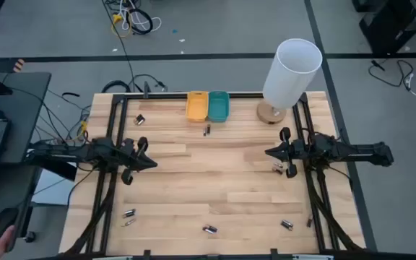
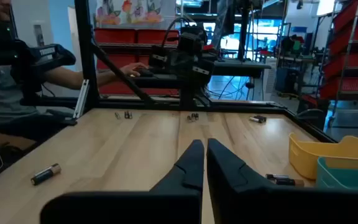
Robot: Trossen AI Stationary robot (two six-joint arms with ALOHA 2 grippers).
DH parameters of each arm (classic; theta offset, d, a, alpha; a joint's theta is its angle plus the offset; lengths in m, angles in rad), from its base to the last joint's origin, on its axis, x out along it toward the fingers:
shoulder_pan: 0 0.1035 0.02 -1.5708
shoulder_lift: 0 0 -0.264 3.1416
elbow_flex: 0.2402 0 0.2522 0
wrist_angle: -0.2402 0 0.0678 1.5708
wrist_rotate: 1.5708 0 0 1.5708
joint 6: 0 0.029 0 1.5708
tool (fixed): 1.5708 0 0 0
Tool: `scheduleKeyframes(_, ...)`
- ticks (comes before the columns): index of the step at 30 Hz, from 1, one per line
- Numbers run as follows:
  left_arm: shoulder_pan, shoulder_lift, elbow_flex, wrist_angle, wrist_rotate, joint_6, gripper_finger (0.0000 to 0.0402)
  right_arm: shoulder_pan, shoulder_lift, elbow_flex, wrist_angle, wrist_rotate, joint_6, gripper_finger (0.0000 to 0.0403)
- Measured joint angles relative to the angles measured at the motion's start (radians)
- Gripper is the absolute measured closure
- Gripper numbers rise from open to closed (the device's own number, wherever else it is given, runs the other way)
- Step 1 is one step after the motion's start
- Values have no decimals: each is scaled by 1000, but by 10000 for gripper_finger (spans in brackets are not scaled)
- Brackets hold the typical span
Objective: Sort batteries
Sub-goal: Put the black battery into the green bin
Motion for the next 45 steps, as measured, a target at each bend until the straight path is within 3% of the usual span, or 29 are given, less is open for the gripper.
scheduleKeyframes(42, 0, 0, 0, 0, 0, 0, 378, 0, 0, 0, 0, 0, 0, 394)
scheduleKeyframes(45, 0, 0, 0, 0, 0, 0, 378, -4, 0, 0, 9, 46, 0, 395)
